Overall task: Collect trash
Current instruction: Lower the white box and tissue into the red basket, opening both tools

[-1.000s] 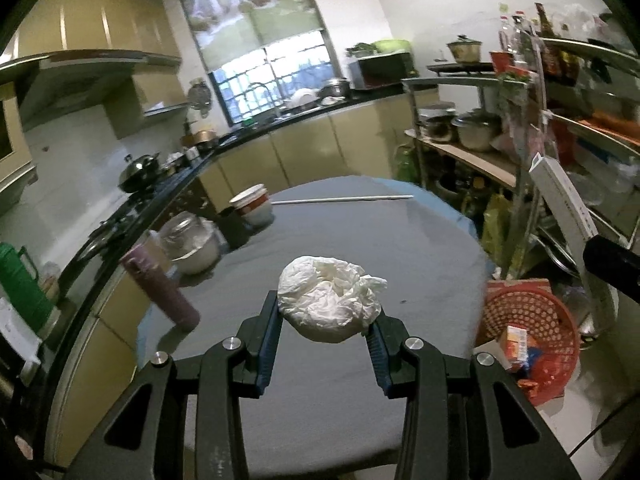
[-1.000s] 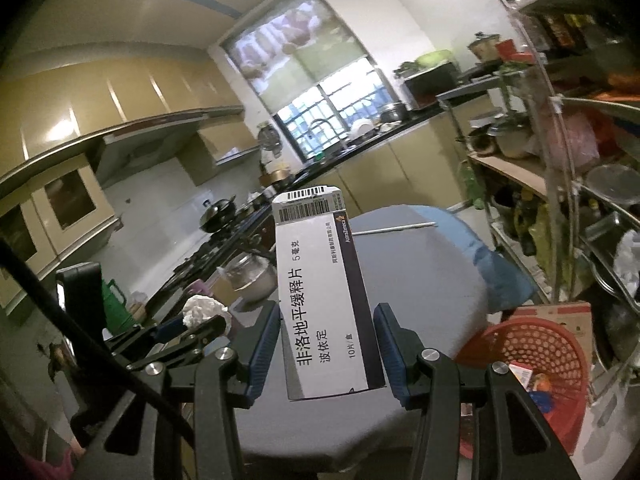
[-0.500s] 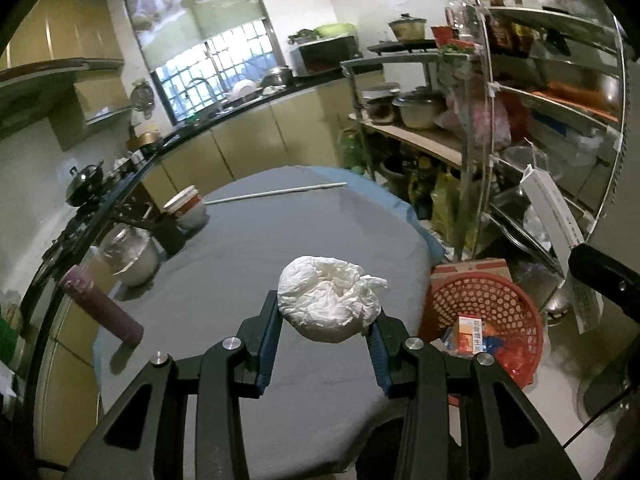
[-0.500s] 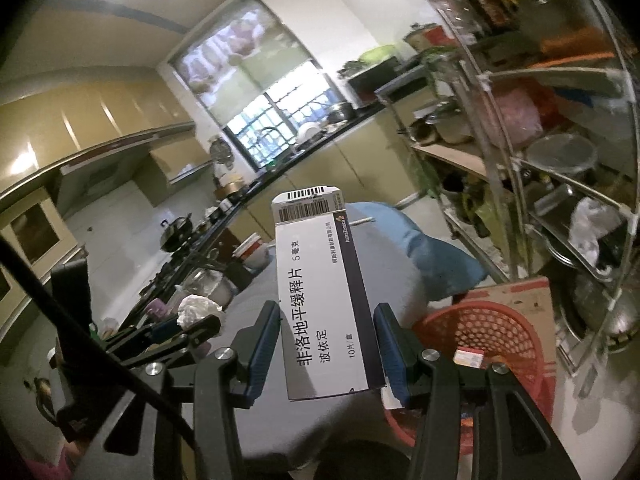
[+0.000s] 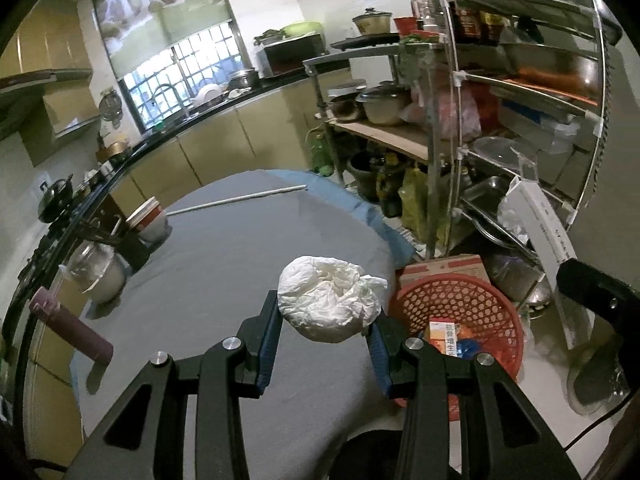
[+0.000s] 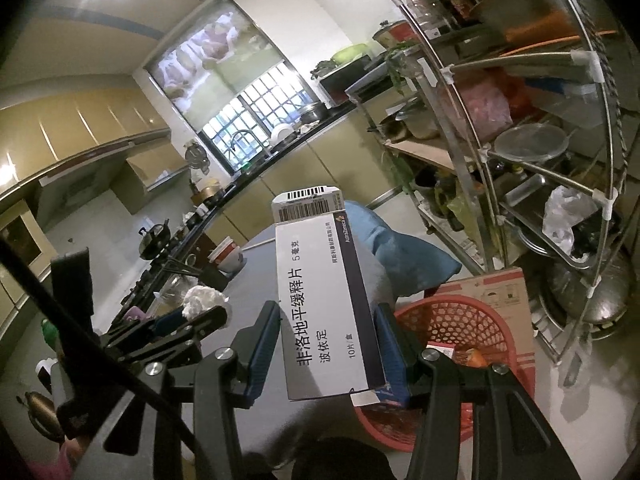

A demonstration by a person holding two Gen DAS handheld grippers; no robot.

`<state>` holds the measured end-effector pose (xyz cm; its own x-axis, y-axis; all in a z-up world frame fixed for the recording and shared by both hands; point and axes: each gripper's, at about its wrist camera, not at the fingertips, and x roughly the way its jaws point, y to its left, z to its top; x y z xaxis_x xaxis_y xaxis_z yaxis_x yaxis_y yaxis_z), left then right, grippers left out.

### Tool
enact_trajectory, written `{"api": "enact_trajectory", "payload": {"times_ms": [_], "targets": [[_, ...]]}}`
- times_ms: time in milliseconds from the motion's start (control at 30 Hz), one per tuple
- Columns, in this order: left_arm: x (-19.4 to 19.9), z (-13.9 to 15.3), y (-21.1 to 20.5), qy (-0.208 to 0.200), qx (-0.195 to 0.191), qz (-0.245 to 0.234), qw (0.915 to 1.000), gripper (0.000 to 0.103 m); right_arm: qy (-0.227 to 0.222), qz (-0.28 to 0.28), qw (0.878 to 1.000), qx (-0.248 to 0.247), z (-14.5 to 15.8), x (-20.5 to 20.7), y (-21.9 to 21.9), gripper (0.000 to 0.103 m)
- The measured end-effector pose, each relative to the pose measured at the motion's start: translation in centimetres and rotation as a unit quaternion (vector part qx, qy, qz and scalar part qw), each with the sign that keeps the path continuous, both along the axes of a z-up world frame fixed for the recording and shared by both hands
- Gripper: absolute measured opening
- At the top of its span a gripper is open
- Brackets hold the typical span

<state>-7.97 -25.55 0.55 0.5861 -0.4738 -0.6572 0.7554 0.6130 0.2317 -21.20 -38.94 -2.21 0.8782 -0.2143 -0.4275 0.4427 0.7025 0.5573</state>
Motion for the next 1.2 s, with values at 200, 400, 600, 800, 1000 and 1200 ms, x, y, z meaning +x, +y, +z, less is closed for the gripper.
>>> {"api": "enact_trajectory", "payload": {"times_ms": [200,400,600,800,1000,1200], "targets": [[-0.2,-1.1,-1.2,0.021,0.006,-0.02,0.9995,0.042,0.005,-0.008,1.0,0.022,-1.3,-0.4,-0.8,0.051],[-0.4,-1.9,-2.0,0.026,0.013,-0.031,0.9991,0.042,0.012,-0.015,0.999,0.043,-2.4,-0.7,-1.8,0.051],[-0.6,-2.9,-3.1,0.032,0.018,-0.047,0.9982,0.042,0.018,-0.018,0.998,0.05,-3.1,-0.6,-2.0,0.051],[-0.5,-4.0,-4.2,0.049,0.025,-0.064,0.9964,0.042,0.025,-0.028,0.997,0.065,-4.2,-0.7,-2.8,0.051],[-0.3,-5.1,-5.0,0.06,0.037,-0.067,0.9952,0.042,0.035,-0.039,0.995,0.086,-5.8,-0.8,-3.8,0.051],[-0.1,-6.0,-5.7,0.063,0.045,-0.067,0.9947,0.042,0.041,-0.039,0.994,0.091,-6.5,-0.6,-4.3,0.052]]}}
